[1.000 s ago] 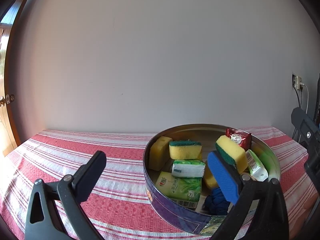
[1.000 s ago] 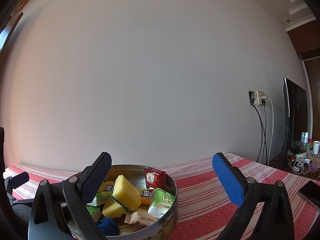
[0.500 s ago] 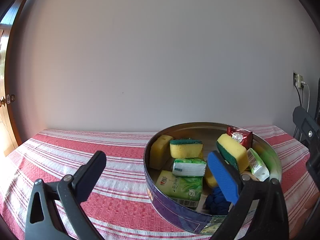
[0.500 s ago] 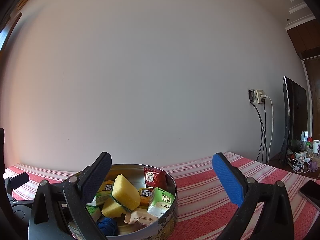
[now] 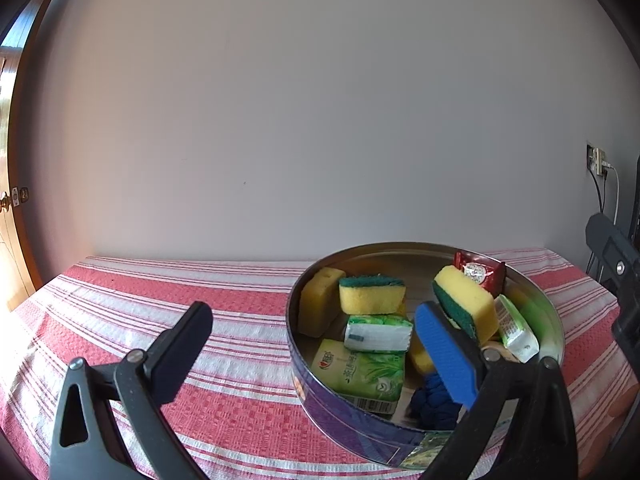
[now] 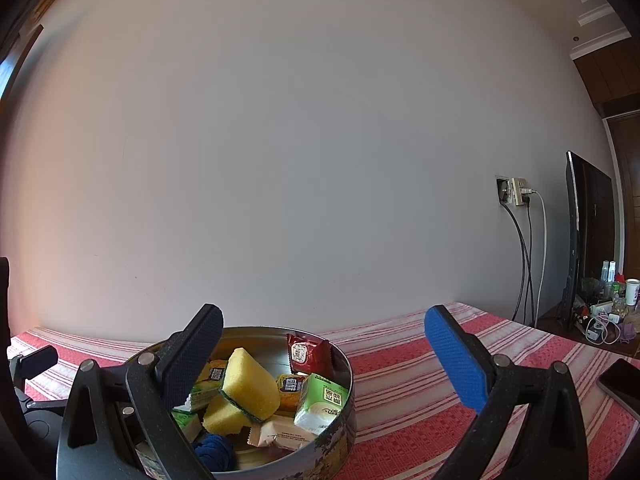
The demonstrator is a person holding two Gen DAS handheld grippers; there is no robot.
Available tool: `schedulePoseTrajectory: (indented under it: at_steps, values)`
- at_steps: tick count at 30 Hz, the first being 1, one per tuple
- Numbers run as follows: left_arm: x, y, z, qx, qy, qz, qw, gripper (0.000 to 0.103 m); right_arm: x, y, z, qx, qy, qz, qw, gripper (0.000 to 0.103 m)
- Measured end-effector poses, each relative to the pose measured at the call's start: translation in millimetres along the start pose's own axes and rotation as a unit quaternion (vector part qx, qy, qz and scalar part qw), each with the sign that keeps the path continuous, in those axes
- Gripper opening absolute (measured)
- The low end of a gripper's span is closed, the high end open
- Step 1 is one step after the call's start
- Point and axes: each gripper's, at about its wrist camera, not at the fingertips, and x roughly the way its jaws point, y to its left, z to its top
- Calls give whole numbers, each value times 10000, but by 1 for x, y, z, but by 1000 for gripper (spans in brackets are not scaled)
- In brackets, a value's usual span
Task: Organize objects
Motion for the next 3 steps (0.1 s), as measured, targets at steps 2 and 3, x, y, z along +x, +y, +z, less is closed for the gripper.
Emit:
schedulePoseTrajectory:
  at_steps: [2, 3]
  values:
    - [0, 0, 0, 1, 10, 4, 10000, 103, -1, 2, -1, 2, 11, 0, 10000, 102]
    - [0, 0, 0, 0, 15, 8, 10000, 103, -2, 2, -2, 5, 16, -3, 10000, 102]
